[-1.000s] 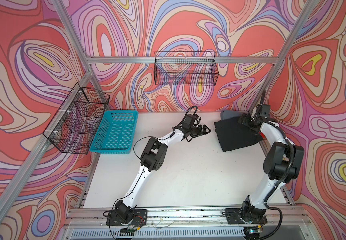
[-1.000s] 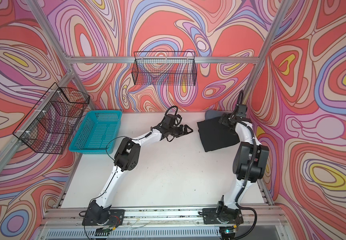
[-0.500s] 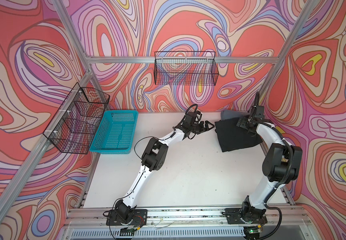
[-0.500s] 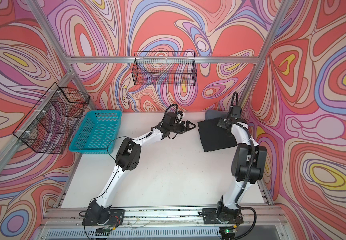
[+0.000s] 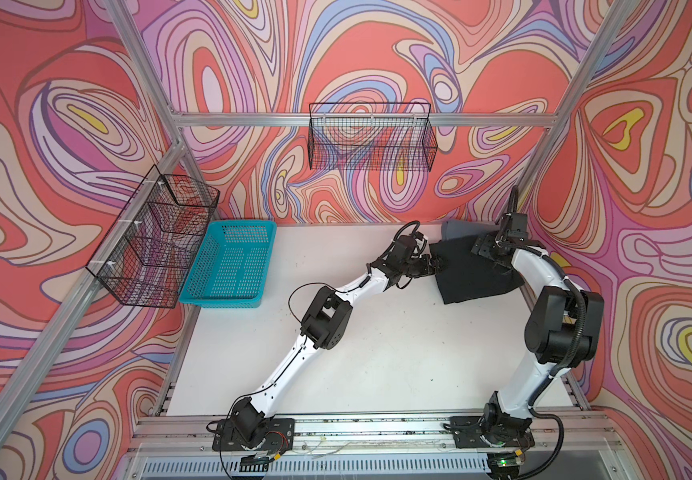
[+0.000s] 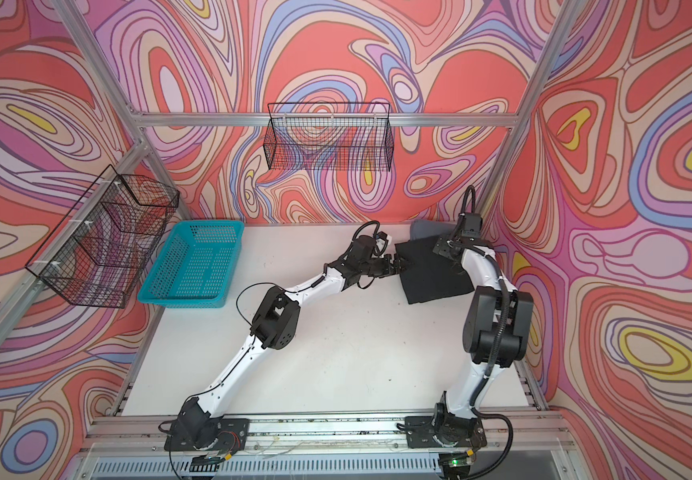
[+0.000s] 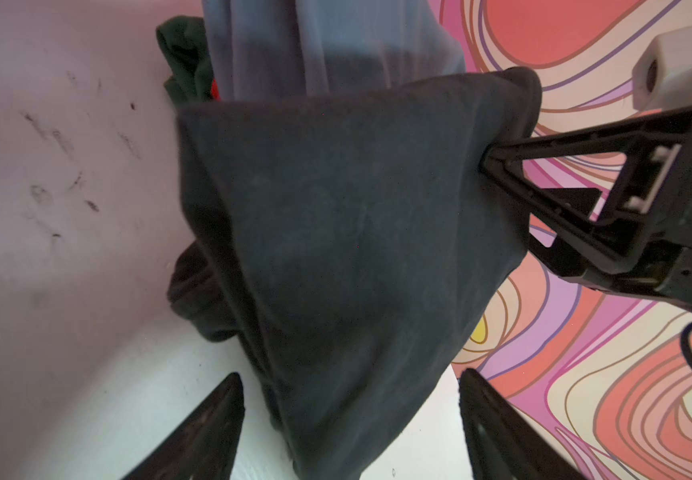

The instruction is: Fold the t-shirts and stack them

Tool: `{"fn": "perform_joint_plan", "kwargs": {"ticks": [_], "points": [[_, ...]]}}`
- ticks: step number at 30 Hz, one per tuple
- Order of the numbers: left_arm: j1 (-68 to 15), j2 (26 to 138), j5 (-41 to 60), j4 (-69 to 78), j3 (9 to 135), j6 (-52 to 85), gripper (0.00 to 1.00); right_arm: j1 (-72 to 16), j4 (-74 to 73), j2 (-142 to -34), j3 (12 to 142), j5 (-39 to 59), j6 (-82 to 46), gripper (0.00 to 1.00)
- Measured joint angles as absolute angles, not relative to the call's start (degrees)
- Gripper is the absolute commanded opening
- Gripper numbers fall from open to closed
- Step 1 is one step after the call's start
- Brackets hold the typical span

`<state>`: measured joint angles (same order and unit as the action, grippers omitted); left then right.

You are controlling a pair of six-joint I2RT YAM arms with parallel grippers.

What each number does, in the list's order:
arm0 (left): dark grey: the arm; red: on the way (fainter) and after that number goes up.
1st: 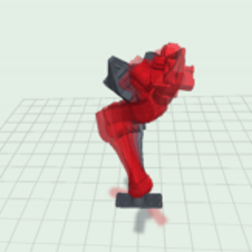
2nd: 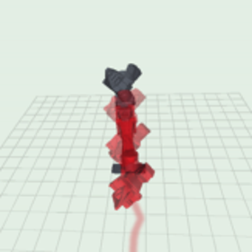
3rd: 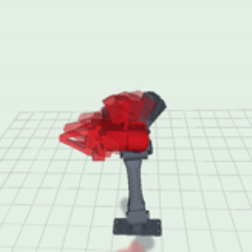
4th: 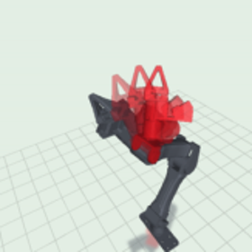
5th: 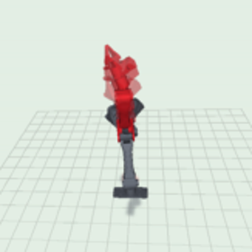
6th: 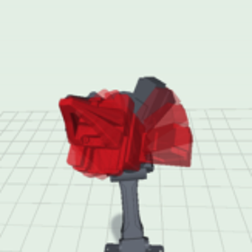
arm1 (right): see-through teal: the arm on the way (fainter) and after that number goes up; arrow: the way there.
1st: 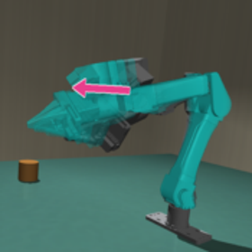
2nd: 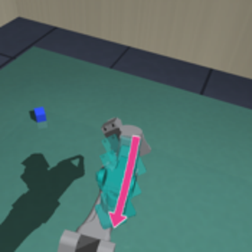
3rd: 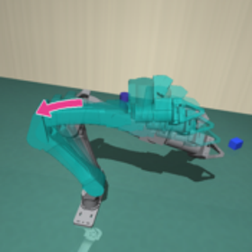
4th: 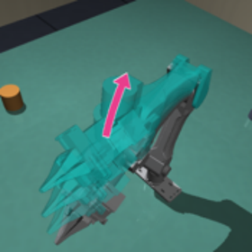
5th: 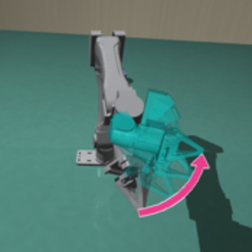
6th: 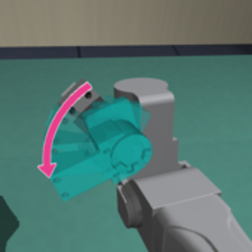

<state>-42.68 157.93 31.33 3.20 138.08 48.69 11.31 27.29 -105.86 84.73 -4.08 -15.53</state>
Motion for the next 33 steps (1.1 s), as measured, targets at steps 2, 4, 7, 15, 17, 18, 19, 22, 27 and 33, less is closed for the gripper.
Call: {"fn": "perform_joint_plan", "kwargs": {"ticks": [2, 4, 7, 15, 17, 18, 19, 22, 27, 33], "points": [[-42.9, 158.8, 30.6, 2.7, 139.0, 48.7, 0.79, 11.3, 27.1, -105.8, 84.7, -3.9, -15.6, 0.98], [-43.0, 159.5, 29.7, 2.4, 139.2, 48.7, 0.79, 11.3, 26.8, -105.9, 84.5, -3.7, -15.7, 0.98], [-43.2, 161.0, 28.6, 1.7, 140.4, 48.6, 0.79, 11.3, 26.6, -105.9, 84.2, -3.4, -15.7, 0.98], [-44.0, 163.6, 27.3, 3.6, 141.5, 50.7, 0.67, 11.3, 26.3, -105.9, 83.9, -2.3, -16.1, 0.98], [-44.4, 164.3, 27.1, 4.3, 142.4, 51.2, 0.55, 11.3, 26.1, -105.9, 83.7, -2.0, -16.2, 0.98], [-44.7, 164.5, 27.1, 4.8, 142.6, 51.5, 0.46, 11.3, 26.1, -105.9, 83.6, -2.0, -16.2, 0.98], [-44.9, 164.6, 27.1, 5.3, 142.7, 51.7, 0.37, 11.3, 26.1, -105.9, 83.5, -1.9, -16.2, 0.98], [-45.5, 164.7, 27.2, 6.7, 142.7, 52.4, 0.09, 11.3, 26.1, -105.9, 83.4, -1.7, -16.2, 0.98], [-45.2, 162.6, 27.6, 9.6, 137.1, 52.9, 0.00, 11.3, 26.1, -105.9, 83.1, -1.2, -16.1, 0.98], [-42.3, 153.5, 30.0, 13.0, 120.3, 53.1, 0.00, 11.2, 26.6, -105.9, 82.8, 1.6, -15.9, 0.98]]}}
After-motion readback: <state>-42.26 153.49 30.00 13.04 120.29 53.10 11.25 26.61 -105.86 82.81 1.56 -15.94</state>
